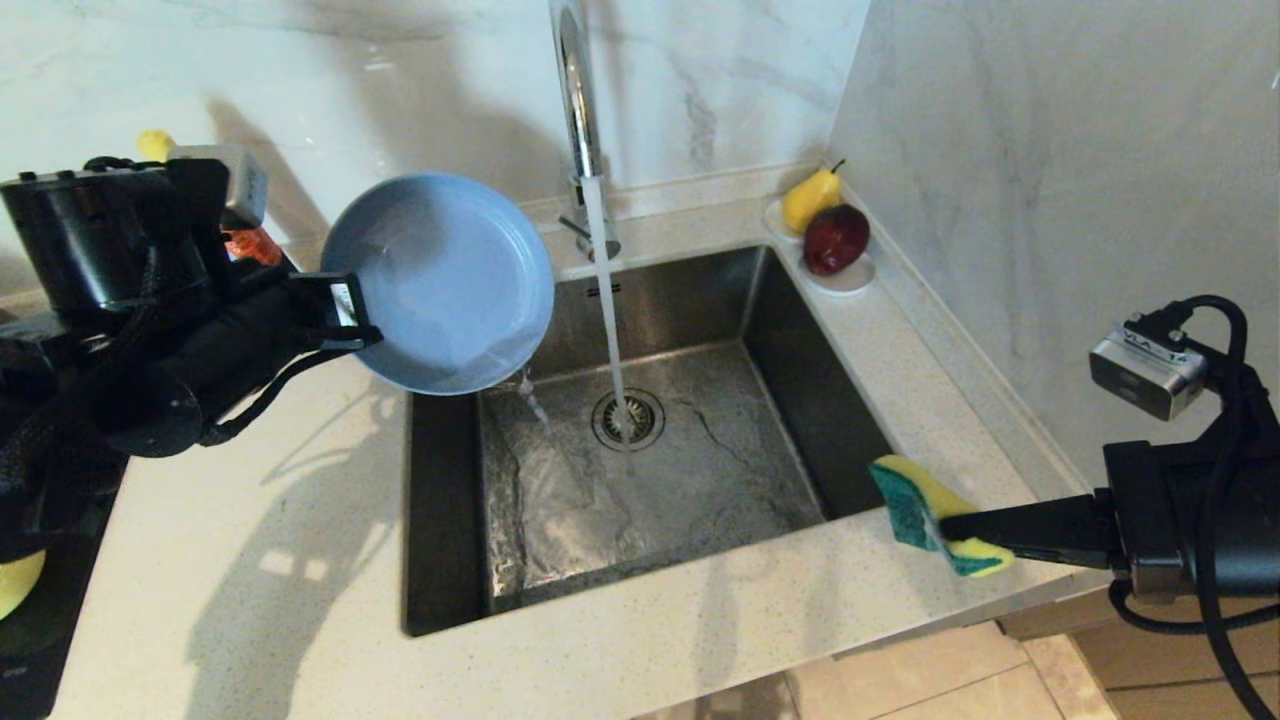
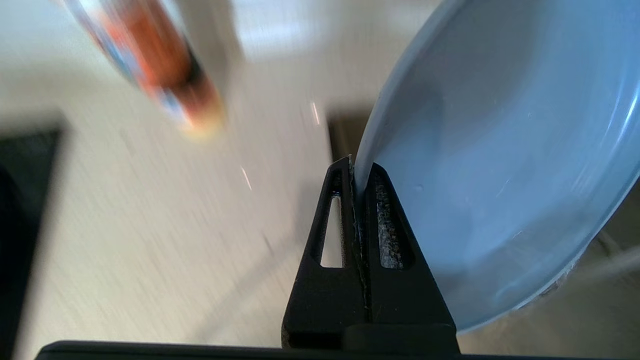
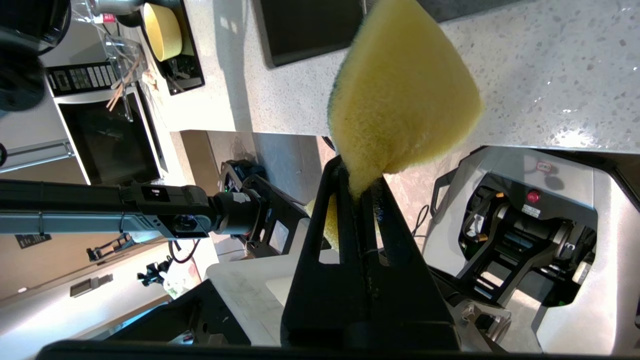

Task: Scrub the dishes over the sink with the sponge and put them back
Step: Wash the plate, then wipe the plate

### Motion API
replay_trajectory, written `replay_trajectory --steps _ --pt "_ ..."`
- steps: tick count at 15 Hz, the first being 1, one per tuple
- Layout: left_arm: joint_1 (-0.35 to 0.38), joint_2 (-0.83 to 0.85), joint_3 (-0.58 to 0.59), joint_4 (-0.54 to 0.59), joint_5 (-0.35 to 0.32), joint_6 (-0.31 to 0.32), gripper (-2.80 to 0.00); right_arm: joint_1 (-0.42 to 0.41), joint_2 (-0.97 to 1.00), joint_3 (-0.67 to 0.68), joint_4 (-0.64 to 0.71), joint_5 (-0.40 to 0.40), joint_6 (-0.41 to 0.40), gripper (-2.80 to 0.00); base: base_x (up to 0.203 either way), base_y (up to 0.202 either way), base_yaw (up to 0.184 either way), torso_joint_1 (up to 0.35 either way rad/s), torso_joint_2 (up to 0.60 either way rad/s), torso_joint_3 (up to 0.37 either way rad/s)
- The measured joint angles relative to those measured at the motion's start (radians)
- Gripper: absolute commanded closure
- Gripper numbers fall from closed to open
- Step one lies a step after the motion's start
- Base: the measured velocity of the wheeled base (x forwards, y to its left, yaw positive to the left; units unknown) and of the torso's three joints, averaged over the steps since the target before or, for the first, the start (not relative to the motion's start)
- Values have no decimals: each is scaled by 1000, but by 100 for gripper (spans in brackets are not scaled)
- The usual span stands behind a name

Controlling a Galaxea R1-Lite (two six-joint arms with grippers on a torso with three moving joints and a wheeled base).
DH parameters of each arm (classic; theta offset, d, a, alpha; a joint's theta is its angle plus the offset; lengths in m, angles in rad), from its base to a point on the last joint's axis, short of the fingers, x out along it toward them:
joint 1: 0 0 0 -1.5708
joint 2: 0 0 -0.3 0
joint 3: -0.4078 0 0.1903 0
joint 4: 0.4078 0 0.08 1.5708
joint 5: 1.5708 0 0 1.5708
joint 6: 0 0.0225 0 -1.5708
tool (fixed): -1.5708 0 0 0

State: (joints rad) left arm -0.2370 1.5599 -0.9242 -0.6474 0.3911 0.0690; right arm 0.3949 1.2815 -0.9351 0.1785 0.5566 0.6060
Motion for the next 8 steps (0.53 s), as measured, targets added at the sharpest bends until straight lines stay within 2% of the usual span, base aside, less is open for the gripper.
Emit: replay_trajectory --steps 1,3,8 --pt "0 -1 36 -108 -1 58 0 -1 0 1 -1 0 0 0 0 0 0 0 0 0" --pt "0 -3 64 -216 -6 96 0 -1 0 1 -1 0 -2 0 0 0 0 0 0 0" --pt "1 -17 90 -229 -30 98 0 -1 0 2 -14 1 0 0 0 0 0 0 0 0"
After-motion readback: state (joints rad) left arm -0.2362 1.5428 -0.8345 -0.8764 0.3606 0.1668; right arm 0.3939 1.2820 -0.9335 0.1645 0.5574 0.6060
